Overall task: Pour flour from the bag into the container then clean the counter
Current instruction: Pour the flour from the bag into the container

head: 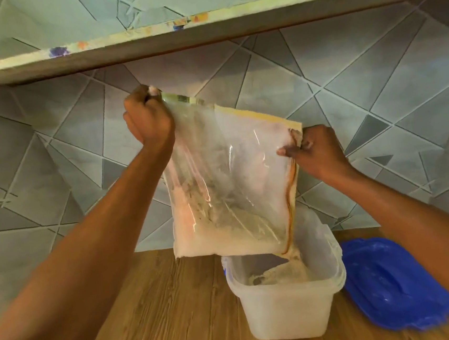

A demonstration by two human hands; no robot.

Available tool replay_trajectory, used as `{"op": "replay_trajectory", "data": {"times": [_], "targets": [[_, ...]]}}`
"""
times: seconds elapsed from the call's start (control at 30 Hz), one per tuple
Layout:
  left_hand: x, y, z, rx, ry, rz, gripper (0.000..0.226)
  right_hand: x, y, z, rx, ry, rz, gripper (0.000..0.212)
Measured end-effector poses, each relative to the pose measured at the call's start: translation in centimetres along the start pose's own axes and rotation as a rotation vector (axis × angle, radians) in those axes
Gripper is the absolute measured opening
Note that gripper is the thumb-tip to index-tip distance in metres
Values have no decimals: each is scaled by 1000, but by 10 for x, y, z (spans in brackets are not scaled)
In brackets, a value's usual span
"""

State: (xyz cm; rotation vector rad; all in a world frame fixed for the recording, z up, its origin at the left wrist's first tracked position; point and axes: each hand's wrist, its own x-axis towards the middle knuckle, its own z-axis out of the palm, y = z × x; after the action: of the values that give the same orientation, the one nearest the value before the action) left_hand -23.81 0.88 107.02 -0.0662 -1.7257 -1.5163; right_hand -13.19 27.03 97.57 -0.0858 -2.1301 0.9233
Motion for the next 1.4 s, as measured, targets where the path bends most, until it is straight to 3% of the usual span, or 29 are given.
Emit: {"op": "replay_trajectory", "data": {"times": [0.13,0.23,0.3,0.37,0.5,0.57,0.63,0.7,0.83,0.93,1.0,1.07,1.17,1.27,1.4], "targets": [[0,0,3,-20,31,-30,29,-1,4,-4,61,79,23,32],[0,-1,2,6,12,-11,26,-7,-1,-4,68,-57,9,20],[0,-1,2,5,34,-34,27,-5,-3,-7,57,-10,-5,26],[6,0,2,-11,64,-56,28,-2,-1,-7,36,88,-11,46],[0,1,4,15,27,9,25,2,0,0,0,-39,-2,27],[-1,-1,5,11,42,9,26,3,4,-1,-22,19,-11,25],[5,-4,3,5,53,3,27,3,7,-1,-69,50,-29,31],[6,-5,0,-3,31,14,28,1,2,-2,-108,-28,-70,40],[6,-4,-1,-8,40,6,28,5,-5,-6,-60,4,-88,14],[5,-4,-2,2,19,11,32,5,-6,-2,-90,-59,-83,29],[4,-4,-1,-14,32,10,30,3,-8,-3,-68,23,-89,45],[6,-4,-2,-19,39,9,26,3,-8,-1,-31,48,-70,40],[2,-7,-1,9,3,47,26,0,-17,0,-75,-92,-120,31],[2,-5,-1,-35,39,3,28,5,-13,0,-19,31,-99,41],[-1,-3,-2,-9,23,-18,37,5,-7,1,-46,-110,-66,29]]}}
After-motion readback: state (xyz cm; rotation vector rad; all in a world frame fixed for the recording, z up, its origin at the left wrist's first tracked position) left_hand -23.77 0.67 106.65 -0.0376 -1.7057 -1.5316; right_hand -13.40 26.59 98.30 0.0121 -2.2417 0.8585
